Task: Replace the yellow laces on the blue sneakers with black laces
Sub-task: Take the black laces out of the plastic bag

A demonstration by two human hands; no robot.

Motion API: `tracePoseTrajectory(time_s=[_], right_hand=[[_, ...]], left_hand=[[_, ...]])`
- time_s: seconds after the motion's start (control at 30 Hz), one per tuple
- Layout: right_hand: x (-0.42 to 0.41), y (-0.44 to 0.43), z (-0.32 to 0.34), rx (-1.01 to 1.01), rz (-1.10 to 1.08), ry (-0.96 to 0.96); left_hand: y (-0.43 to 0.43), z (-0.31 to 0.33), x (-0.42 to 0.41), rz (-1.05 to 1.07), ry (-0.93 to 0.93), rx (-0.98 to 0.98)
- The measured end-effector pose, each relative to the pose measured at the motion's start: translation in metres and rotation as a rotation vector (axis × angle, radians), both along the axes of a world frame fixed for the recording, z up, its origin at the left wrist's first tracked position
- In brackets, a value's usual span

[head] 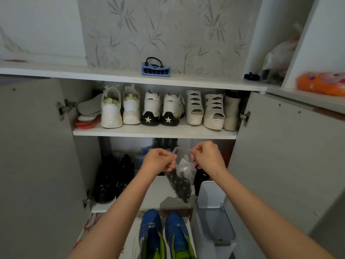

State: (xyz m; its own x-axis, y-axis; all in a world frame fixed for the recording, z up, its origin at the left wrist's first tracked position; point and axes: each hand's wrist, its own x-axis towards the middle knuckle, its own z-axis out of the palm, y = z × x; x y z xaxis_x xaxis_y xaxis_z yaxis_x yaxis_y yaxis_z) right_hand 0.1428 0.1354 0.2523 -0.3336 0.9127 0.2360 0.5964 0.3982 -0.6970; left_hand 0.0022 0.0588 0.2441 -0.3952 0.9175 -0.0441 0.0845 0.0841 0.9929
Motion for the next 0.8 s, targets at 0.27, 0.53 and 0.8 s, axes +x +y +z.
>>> tracePoseTrajectory(time_s=[0.27, 0.53, 0.8], right_hand=[[0.004, -0.023, 0.002, 0.257, -0.001, -0.4], [0.004, -0.054, -0.021, -0.09, 0.361, 0.057], [0.005, -0.075, -0.064, -0.016, 0.335, -0.021]], left_hand=[[-0.019, -0.001, 0.004, 0.101, 0.622, 0.03], [-0.031, -0.01, 0.021, 0.111, 0.094, 0.047], [-0.044, -0.046, 0.022, 0.147, 0.098, 0.029]])
